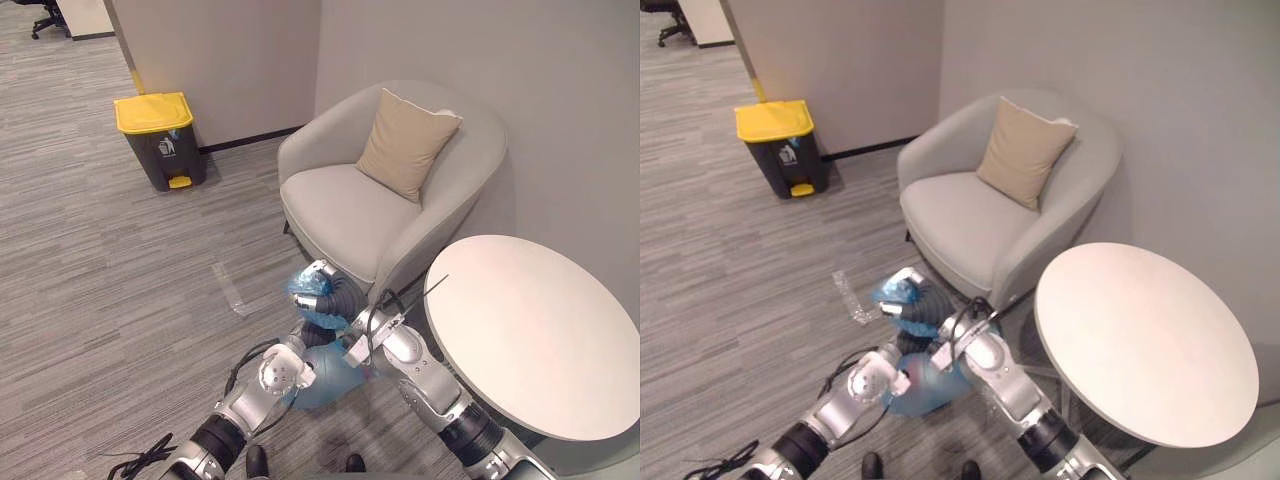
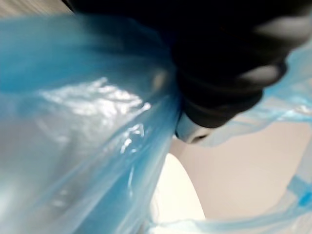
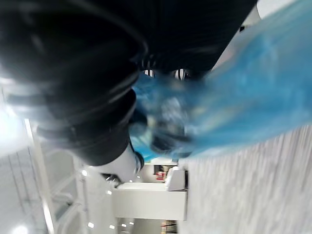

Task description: Gather rubbish on tea table into small bin, then transfer packed bag to large trash can.

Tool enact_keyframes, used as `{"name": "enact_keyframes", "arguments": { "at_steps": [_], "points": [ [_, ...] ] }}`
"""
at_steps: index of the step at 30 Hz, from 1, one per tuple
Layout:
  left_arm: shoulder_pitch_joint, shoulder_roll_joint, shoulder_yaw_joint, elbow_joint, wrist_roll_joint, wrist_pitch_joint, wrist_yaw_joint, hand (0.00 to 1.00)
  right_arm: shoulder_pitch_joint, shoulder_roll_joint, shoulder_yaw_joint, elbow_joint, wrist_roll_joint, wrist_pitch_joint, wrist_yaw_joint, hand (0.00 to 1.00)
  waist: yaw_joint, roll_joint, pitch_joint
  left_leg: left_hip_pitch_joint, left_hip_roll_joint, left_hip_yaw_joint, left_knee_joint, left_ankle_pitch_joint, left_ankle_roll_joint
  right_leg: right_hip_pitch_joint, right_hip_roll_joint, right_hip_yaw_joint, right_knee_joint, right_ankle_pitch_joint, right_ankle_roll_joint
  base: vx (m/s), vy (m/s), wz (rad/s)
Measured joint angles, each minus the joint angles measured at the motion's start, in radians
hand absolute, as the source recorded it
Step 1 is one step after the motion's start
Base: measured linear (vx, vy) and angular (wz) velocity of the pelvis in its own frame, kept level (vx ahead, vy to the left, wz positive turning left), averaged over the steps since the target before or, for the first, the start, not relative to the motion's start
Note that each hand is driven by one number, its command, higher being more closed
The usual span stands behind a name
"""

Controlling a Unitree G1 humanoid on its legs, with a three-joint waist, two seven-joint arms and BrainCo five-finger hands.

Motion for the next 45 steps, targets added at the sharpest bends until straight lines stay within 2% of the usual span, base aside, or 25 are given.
{"name": "enact_keyframes", "arguments": {
  "at_steps": [3,5,7,9,13,18,19,21,24,28,36,40,43,44,45],
  "points": [
    [0.027,0.000,0.046,-0.033,-0.011,0.000,0.002,1.00,0.022,-0.012,-0.056,0.005,-0.125,-0.023,-0.034,0.00,0.000,0.000,0.000,0.000,0.000,-0.001,0.000,0.000,0.000,0.000,-0.001,0.000,0.001,-0.001,0.002,0.00,0.000,0.00],
    [0.058,0.000,0.096,-0.069,-0.018,0.000,0.005,1.00,0.039,-0.063,-0.096,0.004,-0.248,-0.047,-0.076,0.00,0.002,0.000,0.000,0.000,0.000,-0.001,0.000,0.000,0.000,0.001,-0.001,-0.001,0.001,-0.002,0.003,0.00,0.000,0.00],
    [0.068,0.000,0.114,-0.076,-0.020,0.000,0.008,1.00,0.052,-0.089,-0.121,0.000,-0.303,-0.057,-0.099,0.00,0.003,0.000,0.000,0.000,0.000,-0.002,0.000,0.000,0.000,0.001,-0.001,-0.002,0.001,-0.002,0.003,0.00,0.000,0.00],
    [0.102,0.000,0.146,-0.098,-0.039,-0.001,0.009,1.00,0.089,-0.128,-0.174,-0.044,-0.404,-0.065,-0.143,0.00,0.003,0.000,0.000,0.000,0.000,-0.002,0.000,0.000,0.000,0.001,-0.001,-0.002,0.001,-0.003,0.003,0.00,0.000,0.00],
    [0.127,-0.001,0.169,-0.098,-0.048,0.000,0.017,1.00,0.120,-0.156,-0.227,-0.084,-0.493,-0.080,-0.204,0.00,0.003,0.000,0.000,0.000,0.000,-0.002,0.000,0.000,0.000,0.001,-0.001,-0.002,0.000,-0.003,0.003,0.00,0.000,0.00],
    [0.179,-0.009,0.230,-0.098,-0.057,0.000,0.031,1.00,0.202,-0.136,-0.314,-0.085,-0.561,-0.088,-0.262,0.00,0.001,0.000,0.000,0.000,-0.001,-0.002,0.000,0.000,0.000,0.001,-0.002,-0.002,0.000,-0.003,0.003,0.00,0.000,0.00],
    [0.184,-0.010,0.235,-0.098,-0.058,0.001,0.031,1.00,0.214,-0.128,-0.322,-0.085,-0.562,-0.088,-0.265,0.00,0.001,0.000,0.000,0.000,-0.001,-0.002,0.000,0.000,0.000,0.001,-0.002,-0.002,0.000,-0.003,0.003,0.00,0.000,0.00],
    [0.214,-0.017,0.270,-0.087,-0.059,0.002,0.032,1.00,0.277,-0.058,-0.369,-0.035,-0.560,-0.086,-0.274,0.00,-0.001,0.001,0.000,0.000,-0.001,-0.002,0.000,-0.001,0.000,0.001,-0.002,-0.002,0.000,-0.003,0.003,0.00,0.000,0.00],
    [0.221,-0.034,0.309,-0.025,-0.068,0.011,0.030,1.00,0.304,0.024,-0.413,0.116,-0.554,-0.070,-0.270,0.00,-0.002,0.005,0.002,0.002,-0.004,-0.005,0.000,-0.001,-0.001,0.004,-0.002,-0.008,-0.002,-0.005,0.004,0.00,0.000,0.02],
    [0.256,-0.064,0.379,0.105,-0.135,0.040,0.014,1.00,0.325,0.131,-0.506,0.443,-0.431,0.002,-0.226,0.00,-0.002,0.020,0.010,0.008,-0.014,-0.010,0.000,-0.017,-0.004,0.016,-0.011,-0.011,-0.006,-0.018,0.013,0.00,0.000,0.05],
    [0.290,-0.087,0.481,0.282,-0.197,0.077,-0.005,1.00,0.309,0.159,-0.627,0.817,-0.303,0.057,-0.211,0.00,0.008,0.038,0.031,0.044,-0.028,0.000,0.000,-0.025,0.008,0.047,-0.025,-0.005,-0.004,-0.015,0.018,0.03,0.005,-0.03],
    [0.293,-0.097,0.507,0.335,-0.215,0.082,-0.003,1.00,0.285,0.158,-0.656,0.873,-0.267,0.068,-0.214,0.00,0.010,0.049,0.063,0.051,-0.033,0.009,0.001,-0.028,0.011,0.045,-0.029,0.006,0.004,-0.017,0.021,0.02,0.014,-0.08],
    [0.292,-0.099,0.524,0.356,-0.215,0.082,-0.002,1.00,0.248,0.157,-0.656,0.895,-0.263,0.080,-0.222,0.00,0.022,0.049,0.113,0.053,-0.033,0.029,0.007,-0.031,0.016,0.008,-0.030,0.027,0.064,-0.034,0.025,-0.03,0.017,-0.19],
    [0.289,-0.098,0.535,0.360,-0.215,0.082,-0.001,1.00,0.233,0.158,-0.656,0.903,-0.263,0.081,-0.224,0.00,0.024,0.047,0.130,0.049,-0.036,0.029,0.010,-0.033,0.015,-0.010,-0.033,0.026,0.107,-0.053,0.025,-0.03,0.013,0.11],
    [0.279,-0.094,0.540,0.367,-0.219,0.082,0.005,1.00,0.224,0.161,-0.655,0.915,-0.263,0.084,-0.231,0.00,0.024,0.033,0.142,-0.001,-0.044,0.014,0.070,-0.052,0.029,-0.069,-0.046,0.020,0.206,-0.091,0.028,-0.03,0.006,0.22]
  ]
}}
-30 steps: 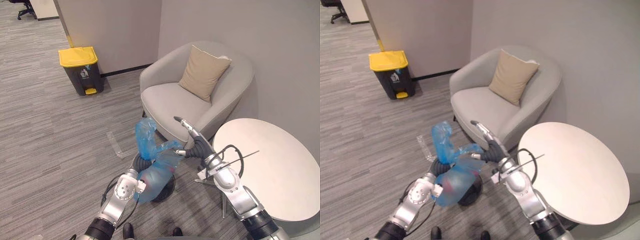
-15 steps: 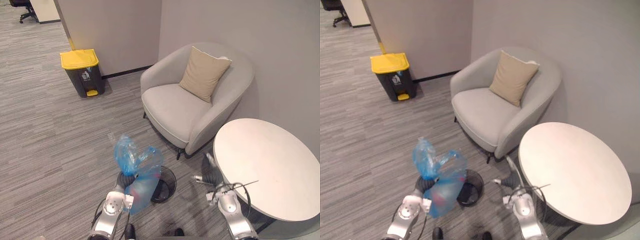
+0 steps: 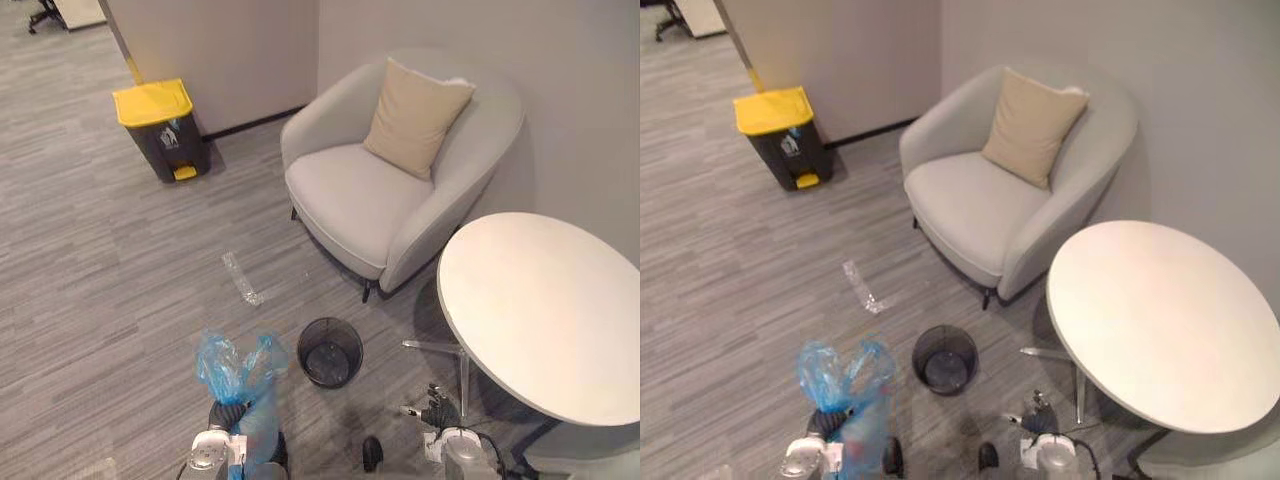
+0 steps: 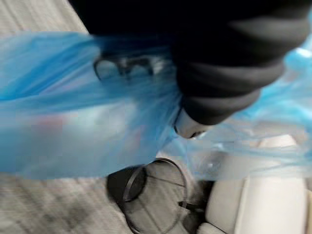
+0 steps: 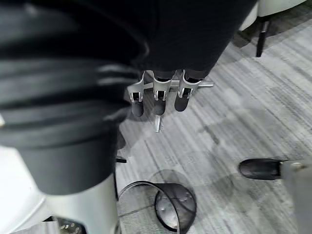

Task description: Gather rubbish on tea table into small bin, then transfer packed bag to large trash can.

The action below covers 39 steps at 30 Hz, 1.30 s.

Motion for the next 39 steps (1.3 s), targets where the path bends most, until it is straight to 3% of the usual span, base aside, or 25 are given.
{"name": "enact_keyframes", "arguments": {
  "at_steps": [2,5,6,7,10,14,16,17,18,19,20,21,22,24,26,32,36,37,39],
  "points": [
    [-0.011,-0.003,-0.001,0.000,-0.005,0.000,0.001,1.00,0.002,0.000,0.001,0.005,0.000,0.006,-0.003,0.00,0.001,-0.006,0.005,-0.029,-0.009,-0.020,0.053,-0.032,0.002,-0.015,-0.014,-0.009,0.045,-0.023,0.007,-0.02,0.009,0.42],
    [-0.012,-0.013,-0.006,-0.006,-0.015,0.001,0.000,1.00,0.020,0.011,0.007,-0.002,0.001,0.007,-0.011,0.00,0.001,-0.001,0.012,-0.070,-0.012,-0.069,0.135,-0.066,0.018,-0.025,-0.023,0.005,0.188,-0.112,0.016,-0.02,-0.008,0.74],
    [0.001,-0.014,-0.006,-0.036,-0.015,-0.001,0.001,1.00,0.033,0.014,0.021,0.001,0.005,0.008,-0.012,0.00,0.010,-0.022,0.001,-0.082,-0.035,-0.108,0.165,-0.072,0.010,-0.020,-0.030,0.025,0.239,-0.176,0.019,-0.02,-0.075,0.81],
    [0.004,-0.016,-0.005,-0.047,-0.015,-0.003,0.003,1.00,0.034,0.017,0.021,-0.001,0.014,0.007,-0.013,0.00,0.015,-0.027,-0.004,-0.097,-0.037,-0.116,0.174,-0.074,0.006,-0.019,-0.027,0.032,0.219,-0.198,0.007,-0.03,-0.096,0.71],
    [0.008,-0.045,-0.009,-0.044,-0.015,-0.002,0.005,1.00,0.004,0.012,0.021,-0.010,0.021,0.005,-0.025,0.00,0.056,0.013,0.005,-0.152,-0.004,-0.136,0.176,-0.063,-0.011,-0.052,0.014,0.007,0.192,-0.185,-0.016,-0.08,-0.099,0.22],
    [0.000,-0.089,-0.050,-0.043,-0.016,-0.001,0.004,1.00,-0.003,0.012,0.020,-0.045,0.028,0.004,-0.051,0.00,0.055,0.060,0.029,-0.189,0.013,-0.211,0.081,0.061,-0.038,-0.081,0.033,-0.091,0.195,-0.160,-0.041,-0.05,-0.102,0.62],
    [-0.009,-0.105,-0.051,-0.045,-0.016,-0.001,0.005,1.00,0.003,0.018,0.019,-0.063,0.028,0.005,-0.059,0.00,0.053,0.074,0.025,-0.193,0.028,-0.205,0.041,0.105,-0.029,-0.070,0.034,-0.151,0.193,-0.148,-0.059,-0.01,-0.058,0.67],
    [-0.028,-0.103,-0.057,-0.047,-0.016,0.000,0.005,1.00,0.012,0.040,0.006,-0.082,0.027,0.005,-0.068,0.00,0.047,0.066,0.030,-0.192,0.042,-0.128,0.033,0.027,-0.010,-0.061,0.014,-0.193,0.166,-0.138,-0.073,-0.05,0.020,0.84],
    [-0.058,-0.102,-0.060,-0.047,-0.016,0.001,0.005,1.00,0.001,0.050,-0.002,-0.083,0.027,0.004,-0.078,0.00,0.038,0.032,0.052,-0.224,0.051,-0.026,0.171,-0.013,0.030,-0.053,-0.032,-0.228,0.169,-0.137,-0.074,-0.07,0.009,0.97],
    [-0.071,-0.102,-0.071,-0.047,-0.016,0.001,0.005,1.00,0.006,0.046,-0.002,-0.085,0.027,0.004,-0.081,0.00,0.036,0.018,0.059,-0.230,0.051,0.015,0.288,-0.037,0.038,-0.040,-0.061,-0.252,0.173,-0.136,-0.074,-0.05,-0.026,0.89],
    [-0.075,-0.103,-0.084,-0.047,-0.015,0.000,0.004,1.00,0.013,0.040,-0.002,-0.086,0.027,0.004,-0.082,0.00,0.029,0.020,0.058,-0.230,0.059,0.030,0.363,-0.057,0.044,-0.026,-0.073,-0.272,0.171,-0.135,-0.071,-0.04,0.030,0.75],
    [-0.078,-0.104,-0.100,-0.047,-0.015,-0.002,0.004,1.00,0.026,0.030,-0.002,-0.087,0.027,0.004,-0.084,0.00,0.022,0.023,0.055,-0.214,0.080,0.052,0.432,-0.126,0.045,-0.011,-0.080,-0.297,0.159,-0.132,-0.064,-0.02,0.129,0.69],
    [-0.087,-0.103,-0.102,-0.045,-0.015,-0.003,0.005,1.00,0.028,0.027,-0.003,-0.084,0.027,0.005,-0.087,0.00,0.020,0.052,0.050,-0.197,0.090,0.068,0.418,-0.171,0.031,0.002,-0.076,-0.313,0.148,-0.129,-0.044,-0.02,0.163,0.54],
    [-0.096,-0.083,-0.107,-0.034,-0.015,-0.002,0.006,1.00,0.022,0.041,-0.021,-0.062,0.027,0.006,-0.085,0.00,0.015,0.050,0.049,-0.169,0.068,0.064,0.324,-0.182,0.011,0.018,-0.068,-0.325,0.110,-0.120,-0.015,-0.02,0.162,0.41],
    [-0.096,-0.045,-0.123,-0.014,-0.015,-0.001,0.005,1.00,0.016,0.058,-0.020,-0.023,0.027,0.007,-0.079,0.00,0.015,0.029,0.042,-0.142,0.021,0.049,0.237,-0.138,0.025,0.044,-0.080,-0.332,0.042,-0.094,-0.001,0.00,0.128,0.38],
    [-0.079,-0.008,-0.122,0.020,-0.015,0.001,0.005,1.00,-0.015,0.054,-0.022,0.036,0.017,0.016,-0.071,0.00,0.014,0.024,0.043,-0.133,-0.033,0.020,0.207,-0.139,0.045,0.084,-0.095,-0.326,-0.029,-0.078,0.024,0.01,0.085,0.22],
    [-0.053,-0.002,-0.114,0.023,-0.015,0.003,0.003,1.00,-0.040,0.054,-0.021,0.050,0.015,0.018,-0.068,0.00,0.018,0.009,0.045,-0.169,-0.047,0.020,0.336,-0.244,0.062,0.073,-0.125,-0.304,0.045,-0.140,0.057,0.10,0.070,0.01],
    [-0.047,-0.001,-0.114,0.024,-0.015,0.005,0.003,1.00,-0.041,0.051,-0.020,0.050,0.011,0.018,-0.068,0.00,0.018,0.002,0.045,-0.175,-0.057,0.018,0.381,-0.283,0.069,0.066,-0.145,-0.293,0.094,-0.171,0.071,0.23,0.075,0.13],
    [-0.050,-0.003,-0.114,0.026,-0.015,0.011,0.004,1.00,-0.043,0.042,-0.019,0.051,0.008,0.020,-0.066,0.00,0.014,0.001,0.046,-0.176,-0.067,0.006,0.418,-0.328,0.082,0.022,-0.168,-0.249,0.250,-0.168,0.063,0.27,0.090,0.15]
  ]
}}
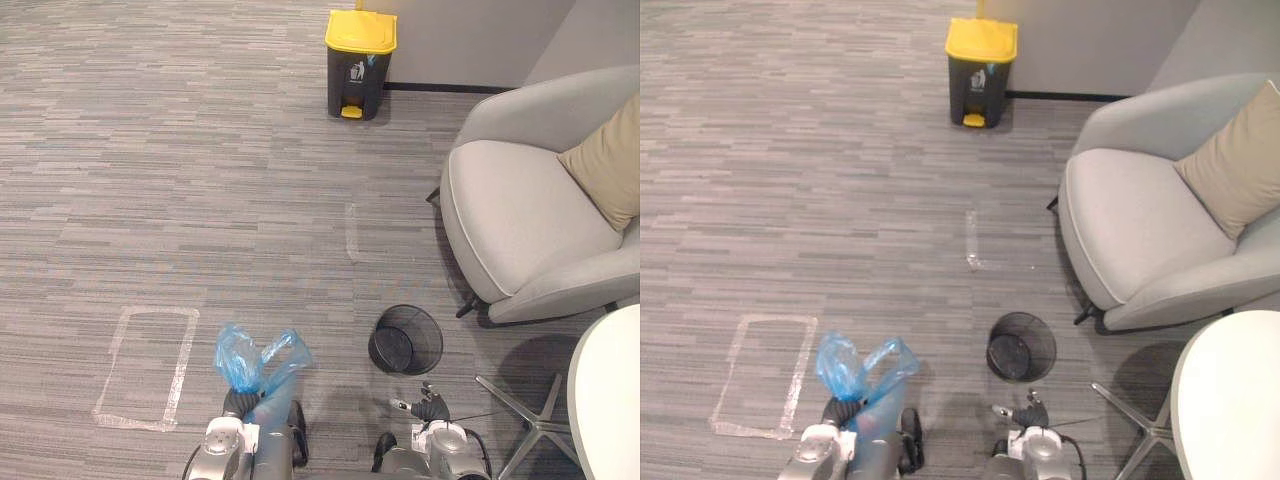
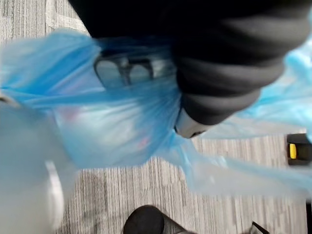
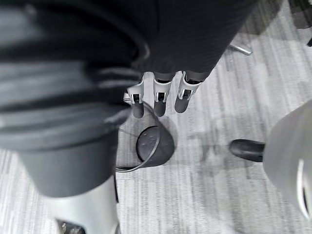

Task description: Gather rubbish on tea table into small bin, then transfer packed bag to large trash can.

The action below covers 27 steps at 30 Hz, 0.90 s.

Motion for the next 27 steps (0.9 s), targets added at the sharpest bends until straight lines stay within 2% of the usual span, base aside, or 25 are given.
{"name": "enact_keyframes", "arguments": {
  "at_steps": [1,2,3,5,6,7,8,9,10,11,13,14,15,16,17,18,19,21,23,24,25,26,27],
  "points": [
    [-0.001,0.003,0.001,-0.001,0.000,0.002,0.001,1.00,-0.005,-0.002,0.004,0.000,0.000,0.000,0.001,0.00,-0.005,0.005,0.003,0.010,-0.001,-0.013,0.002,-0.010,0.003,-0.059,-0.001,0.045,0.134,0.024,-0.035,0.34,0.086,0.42],
    [-0.003,0.013,0.003,-0.003,0.000,0.004,0.001,1.00,0.000,0.000,0.017,0.003,0.000,0.000,0.003,0.00,-0.021,0.016,0.015,0.048,0.007,-0.052,0.003,-0.027,0.016,-0.122,0.027,0.110,0.276,0.003,-0.057,0.29,0.022,0.48],
    [-0.004,0.014,0.002,-0.005,0.000,0.003,0.002,1.00,0.002,-0.001,0.024,0.003,0.000,0.000,0.005,0.00,-0.023,0.015,0.017,0.062,0.011,-0.062,0.001,-0.035,0.014,-0.134,0.048,0.120,0.281,-0.020,-0.062,0.31,-0.024,0.52],
    [-0.016,0.024,0.021,-0.005,0.000,0.003,0.009,1.00,0.000,-0.003,0.032,0.004,0.000,0.000,0.005,0.00,-0.023,0.001,0.023,0.123,0.021,-0.083,-0.035,-0.051,0.009,-0.185,0.118,0.109,0.233,-0.044,-0.071,0.35,-0.105,0.35],
    [-0.024,0.021,0.032,-0.002,0.000,0.003,0.015,1.00,-0.002,-0.009,0.032,0.005,0.000,-0.002,0.005,0.00,-0.024,0.002,0.028,0.166,0.030,-0.093,-0.067,-0.059,0.000,-0.218,0.161,0.077,0.159,-0.033,-0.088,0.36,-0.110,0.30],
    [-0.028,0.020,0.035,-0.001,0.000,0.003,0.016,1.00,-0.004,-0.010,0.032,0.005,0.000,-0.002,0.005,0.00,-0.027,0.004,0.030,0.188,0.035,-0.097,-0.082,-0.062,-0.005,-0.231,0.178,0.061,0.112,-0.022,-0.101,0.40,-0.115,0.24],
    [-0.033,0.020,0.035,0.001,0.000,0.003,0.016,1.00,-0.002,-0.012,0.032,0.005,0.000,-0.002,0.005,0.00,-0.031,0.005,0.033,0.226,0.039,-0.105,-0.109,-0.064,-0.018,-0.242,0.200,0.034,0.015,0.019,-0.112,0.37,-0.095,0.26],
    [-0.037,0.022,0.035,0.001,0.000,0.002,0.015,1.00,0.004,-0.013,0.031,0.005,0.000,-0.002,0.005,0.00,-0.034,-0.006,0.032,0.264,0.033,-0.111,-0.138,-0.071,-0.042,-0.239,0.215,0.026,-0.109,0.123,-0.132,0.57,-0.157,0.48],
    [-0.049,0.020,0.035,0.013,0.000,0.002,0.015,1.00,0.014,-0.018,0.025,0.007,-0.001,-0.001,0.006,0.00,-0.049,-0.004,0.035,0.296,0.035,-0.139,-0.152,-0.082,-0.062,-0.215,0.223,0.022,-0.137,0.218,-0.195,0.63,-0.154,0.44],
    [-0.058,0.007,0.030,0.022,0.001,0.002,0.014,1.00,0.019,-0.029,0.017,0.008,-0.001,0.000,0.005,0.00,-0.054,0.024,0.031,0.316,0.060,-0.156,-0.177,-0.075,-0.075,-0.207,0.236,-0.007,-0.131,0.206,-0.200,0.54,-0.130,0.40],
    [-0.072,-0.005,0.026,0.022,0.003,-0.003,0.013,1.00,-0.002,-0.030,-0.015,0.005,-0.001,0.000,0.005,0.00,-0.062,0.037,0.036,0.341,0.073,-0.155,-0.195,-0.031,-0.128,-0.208,0.231,-0.028,-0.064,0.136,-0.229,0.55,-0.141,0.19],
    [-0.073,-0.009,0.026,0.021,0.003,-0.003,0.012,1.00,0.000,-0.027,-0.023,0.003,-0.001,0.000,0.006,0.00,-0.065,0.038,0.036,0.347,0.076,-0.155,-0.171,-0.021,-0.142,-0.184,0.231,-0.034,-0.062,0.120,-0.230,0.47,-0.129,0.29],
    [-0.072,-0.022,0.027,0.019,0.004,-0.003,0.010,1.00,0.017,-0.022,-0.032,0.000,0.000,0.000,0.005,0.00,-0.066,0.038,0.037,0.337,0.081,-0.154,-0.061,-0.010,-0.162,-0.117,0.237,-0.050,-0.091,0.106,-0.229,0.49,-0.091,0.34],
    [-0.060,-0.038,0.029,-0.004,0.004,-0.005,0.006,1.00,0.042,-0.015,-0.023,-0.028,0.001,0.001,0.005,0.00,-0.066,0.041,0.038,0.271,0.107,-0.136,0.183,0.025,-0.178,-0.014,0.256,-0.055,-0.162,0.104,-0.227,0.48,-0.074,0.22],
    [-0.052,-0.045,0.032,-0.017,0.003,-0.006,0.004,1.00,0.046,-0.010,-0.017,-0.042,0.002,0.001,0.005,0.00,-0.057,0.040,0.040,0.231,0.128,-0.122,0.291,0.037,-0.177,0.025,0.263,-0.048,-0.190,0.104,-0.227,0.55,-0.030,-0.17],
    [-0.039,-0.057,0.038,-0.040,0.003,-0.012,-0.001,1.00,0.048,-0.003,-0.018,-0.074,0.006,-0.001,0.004,0.00,-0.036,0.041,0.037,0.158,0.176,-0.063,0.461,-0.013,-0.127,0.084,0.277,-0.015,-0.234,0.096,-0.236,0.39,0.053,-0.55],
    [-0.043,-0.065,0.037,-0.051,0.003,-0.011,-0.007,1.00,0.036,-0.002,-0.018,-0.090,0.010,-0.003,0.004,0.00,-0.019,0.041,0.038,0.072,0.211,-0.014,0.522,-0.050,-0.085,0.118,0.280,0.016,-0.264,0.096,-0.236,0.37,0.081,-0.62],
    [-0.051,-0.074,0.039,-0.051,0.002,-0.011,-0.007,1.00,0.009,0.002,-0.019,-0.089,0.010,-0.003,0.003,0.00,-0.002,0.039,0.040,-0.002,0.224,0.009,0.444,-0.079,-0.078,0.131,0.268,0.052,-0.270,0.095,-0.233,0.26,0.120,-0.65],
    [-0.057,-0.080,0.037,-0.049,0.003,-0.010,-0.007,1.00,-0.005,0.018,-0.029,-0.090,0.010,-0.002,-0.001,0.00,0.001,0.033,0.043,-0.054,0.207,-0.003,0.277,-0.075,-0.083,0.155,0.232,0.086,-0.268,0.072,-0.196,0.28,0.222,-0.59],
    [-0.057,-0.089,0.037,-0.049,0.003,-0.011,-0.007,1.00,-0.004,0.020,-0.050,-0.088,0.010,-0.002,-0.005,0.00,0.001,0.036,0.043,-0.063,0.182,-0.049,0.135,-0.020,-0.091,0.175,0.208,0.107,-0.266,0.044,-0.150,0.36,0.358,-0.52],
    [-0.055,-0.101,0.036,-0.048,0.002,-0.011,-0.006,1.00,0.000,0.007,-0.054,-0.086,0.010,-0.002,-0.007,0.00,0.002,0.059,0.035,-0.051,0.175,-0.096,-0.009,0.081,-0.118,0.181,0.214,0.124,-0.262,0.021,-0.112,0.31,0.327,-0.51],
    [-0.059,-0.099,0.036,-0.030,0.003,-0.011,-0.006,1.00,-0.002,0.003,-0.051,-0.057,0.010,0.000,-0.011,0.00,0.008,0.049,0.041,-0.031,0.155,-0.086,-0.023,0.169,-0.113,0.188,0.190,0.160,-0.266,0.000,-0.081,0.34,0.371,-0.33],
    [-0.082,-0.083,0.035,-0.020,0.002,-0.010,-0.005,1.00,-0.007,0.017,-0.047,-0.038,0.010,0.006,-0.010,0.00,0.000,0.022,0.035,-0.009,0.107,-0.067,-0.061,0.158,-0.102,0.182,0.154,0.170,-0.272,0.009,-0.078,0.27,0.256,-0.11]
  ]
}}
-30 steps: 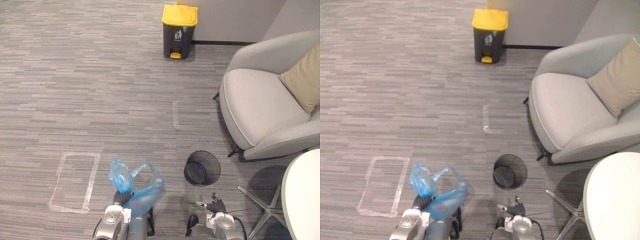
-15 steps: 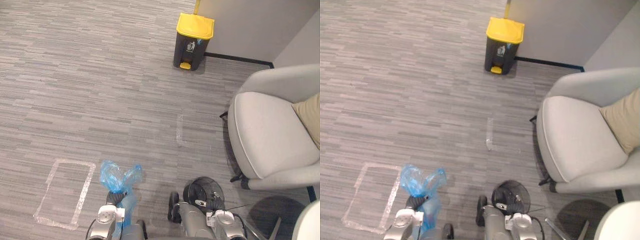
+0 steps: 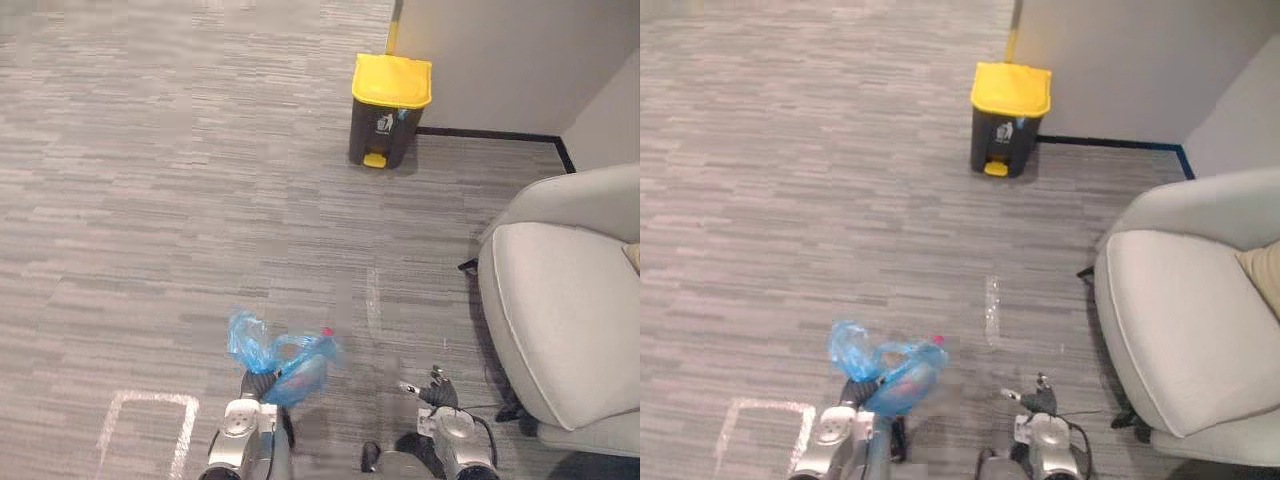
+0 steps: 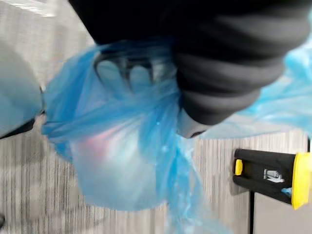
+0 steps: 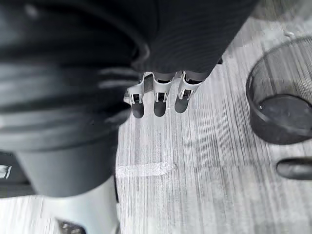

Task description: Gather rubbish on tea table into small bin, then transfer packed bag to large trash can.

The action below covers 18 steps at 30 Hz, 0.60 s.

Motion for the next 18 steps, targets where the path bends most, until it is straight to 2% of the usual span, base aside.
{"name": "enact_keyframes", "arguments": {
  "at_steps": [1,3,4,5,6,7,8,10,12,13,14,15,16,17,18],
  "points": [
    [-0.006,0.005,-0.001,0.002,0.000,0.000,0.000,1.00,0.003,0.002,-0.001,0.003,0.000,0.000,0.000,0.00,-0.001,-0.002,-0.001,0.000,-0.008,0.005,0.008,-0.005,0.010,0.002,-0.006,0.000,0.001,0.000,0.001,0.32,0.253,-0.06],
    [0.000,0.028,-0.001,0.004,0.001,0.004,-0.001,1.00,0.002,0.013,0.000,0.013,-0.002,0.003,0.001,0.00,0.002,-0.006,-0.002,0.033,-0.015,0.058,0.055,-0.071,0.040,-0.009,-0.034,0.044,0.069,0.002,0.016,0.24,0.147,-0.43],
    [0.003,0.030,0.000,0.005,0.001,0.004,-0.001,1.00,0.001,0.015,0.000,0.013,-0.002,0.003,0.002,0.00,0.002,-0.006,-0.002,0.040,-0.015,0.064,0.055,-0.077,0.042,-0.013,-0.035,0.051,0.085,0.002,0.017,0.25,0.174,-0.71],
    [0.016,0.038,-0.001,0.012,0.002,0.010,-0.001,1.00,-0.003,0.020,0.001,0.014,-0.002,0.002,0.003,0.00,0.008,-0.005,-0.002,0.083,-0.013,0.092,0.046,-0.096,0.045,-0.053,-0.036,0.087,0.192,0.003,0.025,0.21,0.127,-0.63],
    [0.028,0.044,-0.008,0.014,0.002,0.014,0.000,1.00,-0.001,0.021,0.002,0.014,-0.004,0.002,0.004,0.00,0.005,-0.006,-0.003,0.130,-0.009,0.116,0.026,-0.113,0.053,-0.121,-0.042,0.106,0.367,0.022,0.060,0.25,0.142,-0.60],
    [0.029,0.046,-0.018,0.013,0.002,0.015,0.000,1.00,0.002,0.020,0.003,0.014,-0.004,0.002,0.004,0.00,0.000,-0.007,-0.003,0.145,-0.011,0.123,0.016,-0.119,0.054,-0.151,-0.047,0.106,0.432,0.038,0.089,0.19,0.063,-0.36],
    [0.029,0.056,-0.030,0.014,0.002,0.015,0.000,1.00,-0.002,0.018,0.006,0.016,-0.006,0.002,0.005,0.00,-0.001,-0.007,-0.002,0.179,-0.013,0.133,-0.001,-0.136,0.061,-0.215,-0.056,0.104,0.568,0.046,0.100,0.17,0.049,-0.25],
    [0.028,0.061,-0.037,0.021,-0.001,0.015,0.004,1.00,-0.001,0.018,0.016,0.034,-0.009,0.004,0.005,0.00,-0.005,-0.008,-0.001,0.232,-0.015,0.145,-0.029,-0.165,0.063,-0.299,-0.049,0.062,0.654,-0.036,0.044,0.23,0.016,-0.32],
    [0.017,0.073,-0.030,0.024,-0.002,0.015,0.015,1.00,-0.001,0.016,0.041,0.043,-0.013,0.009,0.006,0.00,-0.021,-0.003,0.003,0.294,-0.008,0.155,-0.088,-0.176,0.050,-0.403,-0.016,-0.032,0.568,-0.061,-0.013,0.33,-0.089,-0.15],
    [0.014,0.073,-0.023,0.026,-0.002,0.015,0.019,1.00,-0.004,0.014,0.040,0.042,-0.015,0.010,0.006,0.00,-0.022,-0.001,0.005,0.310,-0.005,0.156,-0.101,-0.180,0.044,-0.424,0.000,-0.051,0.517,-0.053,-0.024,0.33,-0.131,0.01],
    [0.010,0.071,-0.011,0.031,-0.002,0.015,0.021,1.00,-0.010,0.008,0.042,0.043,-0.022,0.011,0.006,0.00,-0.028,0.000,0.008,0.333,0.003,0.156,-0.115,-0.188,0.029,-0.443,0.023,-0.078,0.405,-0.016,-0.036,0.32,-0.112,0.15],
    [0.009,0.082,-0.005,0.032,-0.002,0.014,0.022,1.00,-0.007,0.000,0.043,0.045,-0.027,0.011,0.005,0.00,-0.032,-0.027,0.005,0.369,-0.013,0.139,-0.140,-0.200,0.010,-0.434,0.037,-0.087,0.242,0.115,-0.059,0.52,-0.147,0.36],
    [-0.003,0.068,-0.010,0.055,-0.003,0.017,0.024,1.00,-0.004,-0.023,0.041,0.070,-0.030,0.012,0.005,0.00,-0.046,0.009,0.014,0.400,-0.001,0.077,-0.165,-0.202,-0.008,-0.391,0.061,-0.113,0.223,0.150,-0.097,0.46,-0.093,0.25],
    [0.000,0.065,-0.008,0.052,-0.002,0.013,0.021,1.00,-0.008,-0.029,0.035,0.073,-0.031,0.015,0.005,0.00,-0.035,0.019,0.008,0.403,-0.001,0.045,-0.184,-0.185,0.001,-0.396,0.071,-0.114,0.236,0.141,-0.104,0.45,-0.085,0.17],
    [0.000,0.068,-0.006,0.051,-0.002,0.013,0.021,1.00,-0.017,-0.032,0.022,0.070,-0.031,0.015,0.001,0.00,-0.035,0.022,0.011,0.407,0.001,0.013,-0.192,-0.160,-0.022,-0.410,0.072,-0.120,0.284,0.105,-0.132,0.42,-0.120,0.05]
  ]
}}
